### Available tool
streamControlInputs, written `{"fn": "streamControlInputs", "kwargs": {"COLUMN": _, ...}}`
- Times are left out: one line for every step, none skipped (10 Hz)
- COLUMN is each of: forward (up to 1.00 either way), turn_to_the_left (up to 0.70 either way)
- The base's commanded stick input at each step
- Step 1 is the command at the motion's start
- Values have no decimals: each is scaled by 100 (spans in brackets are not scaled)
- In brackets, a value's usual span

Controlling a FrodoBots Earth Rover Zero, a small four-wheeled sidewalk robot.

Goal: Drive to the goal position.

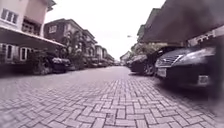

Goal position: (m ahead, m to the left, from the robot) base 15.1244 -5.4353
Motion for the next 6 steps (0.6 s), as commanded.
{"fn": "streamControlInputs", "kwargs": {"forward": 70, "turn_to_the_left": 10}}
{"fn": "streamControlInputs", "kwargs": {"forward": 70, "turn_to_the_left": 0}}
{"fn": "streamControlInputs", "kwargs": {"forward": 70, "turn_to_the_left": 0}}
{"fn": "streamControlInputs", "kwargs": {"forward": 70, "turn_to_the_left": 0}}
{"fn": "streamControlInputs", "kwargs": {"forward": 70, "turn_to_the_left": 0}}
{"fn": "streamControlInputs", "kwargs": {"forward": 70, "turn_to_the_left": 0}}
